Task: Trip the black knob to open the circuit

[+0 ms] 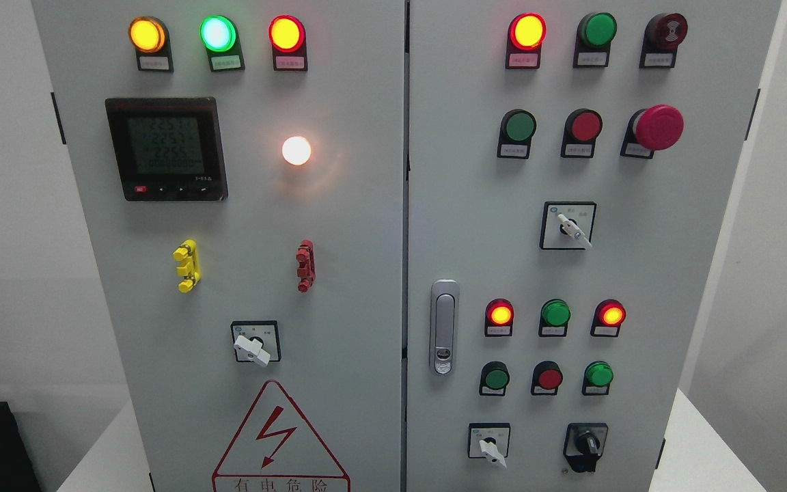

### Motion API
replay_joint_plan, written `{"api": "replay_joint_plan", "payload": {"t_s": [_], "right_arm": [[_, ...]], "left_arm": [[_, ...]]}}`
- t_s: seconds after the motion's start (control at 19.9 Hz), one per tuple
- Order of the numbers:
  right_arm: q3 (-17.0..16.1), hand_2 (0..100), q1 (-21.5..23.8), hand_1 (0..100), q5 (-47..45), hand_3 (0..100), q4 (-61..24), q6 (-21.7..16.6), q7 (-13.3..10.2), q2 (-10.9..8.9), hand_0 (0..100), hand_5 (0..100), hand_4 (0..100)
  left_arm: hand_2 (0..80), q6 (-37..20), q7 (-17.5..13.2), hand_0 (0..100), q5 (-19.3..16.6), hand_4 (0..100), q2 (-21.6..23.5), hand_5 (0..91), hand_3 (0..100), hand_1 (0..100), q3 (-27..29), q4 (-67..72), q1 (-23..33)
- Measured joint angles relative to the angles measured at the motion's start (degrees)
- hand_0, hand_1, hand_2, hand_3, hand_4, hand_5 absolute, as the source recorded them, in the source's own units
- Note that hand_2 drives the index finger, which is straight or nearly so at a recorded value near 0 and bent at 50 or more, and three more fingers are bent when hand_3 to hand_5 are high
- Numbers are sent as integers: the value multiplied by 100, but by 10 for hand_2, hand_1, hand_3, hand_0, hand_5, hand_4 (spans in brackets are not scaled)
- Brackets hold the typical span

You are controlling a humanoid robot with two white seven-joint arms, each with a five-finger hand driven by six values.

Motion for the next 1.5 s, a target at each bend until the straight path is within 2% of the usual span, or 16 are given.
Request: {"api": "replay_joint_plan", "payload": {"t_s": [0.35, 0.65, 0.7, 0.8, 0.9, 0.95, 1.0, 1.05, 1.1, 1.35, 1.5], "right_arm": [[-1, 0, 0, 188, 0, 0, 0, 0, 72, 0, 151, 0, 0], [-2, 0, 0, 271, 0, 0, -32, -68, 91, 52, 144, 0, 0], [-2, 0, 0, 315, 0, 94, -41, -114, 92, 80, 140, 0, 0], [-3, 0, -1, 372, 0, 244, -51, -344, 2, 111, 152, 0, 101], [-4, 0, -21, 438, 0, 472, -50, -627, -213, 127, 194, 0, 291], [-5, 0, -65, 446, 0, 485, -43, -736, -326, 142, 201, 0, 301], [-11, 0, -134, 476, 0, 568, -48, -842, -430, 153, 220, 0, 379], [-23, 0, -222, 501, -1, 641, -53, -899, -518, 155, 243, 40, 442], [-37, 0, -315, 510, -1, 663, -60, -976, -599, 156, 250, 53, 458], [-59, 0, -752, 590, -4, 806, -92, -1454, -1037, 156, 296, 263, 616], [-59, 0, -799, 622, -4, 850, -575, -1541, -1276, 155, 325, 339, 669]], "left_arm": [[0, 0, 0, 120, 0, 0, 0, 0, 0, 389, 0, 0, 0], [0, 0, 0, 120, 0, 0, 0, 0, 0, 389, 0, 0, 0], [0, 0, 0, 120, 0, 0, 0, 0, 0, 389, 0, 0, 0], [0, 0, 0, 120, 0, 0, 0, 0, 0, 389, 0, 0, 0], [0, 0, 0, 120, 0, 0, 0, 0, 0, 389, 0, 0, 0], [0, 0, 0, 120, 0, 0, 0, 0, 0, 389, 0, 0, 0], [0, 0, 0, 120, 0, 0, 0, 0, 0, 389, 0, 0, 0], [0, 0, 0, 120, 0, 0, 0, 0, 0, 389, 0, 0, 0], [0, 0, 0, 120, 0, 0, 0, 0, 0, 389, 0, 0, 0], [0, 0, 0, 120, 0, 0, 0, 0, 0, 389, 0, 0, 0], [0, 0, 0, 120, 0, 0, 0, 0, 0, 389, 0, 0, 0]]}}
